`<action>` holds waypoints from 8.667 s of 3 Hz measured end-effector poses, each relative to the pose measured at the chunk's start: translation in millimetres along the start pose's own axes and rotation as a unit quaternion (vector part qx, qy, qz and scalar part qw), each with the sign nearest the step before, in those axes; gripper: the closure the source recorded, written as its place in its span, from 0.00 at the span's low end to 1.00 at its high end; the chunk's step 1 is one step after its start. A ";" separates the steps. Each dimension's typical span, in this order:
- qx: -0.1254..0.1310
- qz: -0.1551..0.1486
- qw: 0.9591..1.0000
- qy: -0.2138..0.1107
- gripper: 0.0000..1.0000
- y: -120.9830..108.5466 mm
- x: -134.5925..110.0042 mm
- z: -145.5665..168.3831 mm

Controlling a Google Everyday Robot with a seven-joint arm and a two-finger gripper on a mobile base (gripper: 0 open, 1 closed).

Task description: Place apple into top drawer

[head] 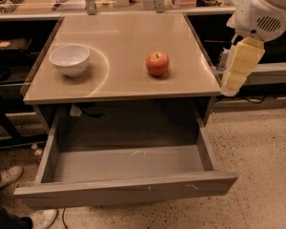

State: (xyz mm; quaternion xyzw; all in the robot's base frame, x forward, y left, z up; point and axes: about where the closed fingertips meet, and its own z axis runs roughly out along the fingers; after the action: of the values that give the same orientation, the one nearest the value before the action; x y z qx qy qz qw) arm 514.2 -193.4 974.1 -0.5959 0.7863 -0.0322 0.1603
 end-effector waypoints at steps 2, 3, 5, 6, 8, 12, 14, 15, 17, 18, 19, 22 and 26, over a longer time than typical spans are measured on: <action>-0.003 0.002 1.000 0.017 0.00 -38.4 -23.6 30.5; -0.008 -0.016 1.000 -0.006 0.00 -43.6 -41.9 40.3; -0.008 -0.059 0.998 -0.015 0.00 -85.2 -124.6 71.9; -0.016 -0.062 0.998 -0.009 0.00 -106.4 -146.1 95.6; -0.037 -0.021 0.999 -0.012 0.00 -150.7 -138.0 171.2; -0.080 -0.026 0.996 -0.037 0.00 -108.3 -135.3 200.0; -0.090 -0.029 0.995 -0.036 0.00 -122.4 -147.4 212.1; -0.102 -0.025 0.994 -0.031 0.00 -124.8 -146.4 230.2; -0.100 -0.025 0.994 -0.034 0.42 -126.5 -148.8 233.7; -0.099 -0.025 0.994 -0.034 0.65 -126.5 -148.8 233.6; -0.083 -0.021 0.996 -0.035 0.89 -131.7 -148.1 227.7; 0.067 0.147 0.982 -0.102 1.00 -87.9 -107.3 95.9; -0.014 0.181 0.982 -0.059 1.00 2.1 -75.2 133.6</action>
Offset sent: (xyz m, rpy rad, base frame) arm 0.0392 0.0090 -0.0126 -0.0306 0.0248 -0.0167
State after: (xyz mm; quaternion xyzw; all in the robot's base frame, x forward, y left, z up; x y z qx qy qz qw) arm 569.0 -102.8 863.2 -0.4469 0.8707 0.0435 0.2009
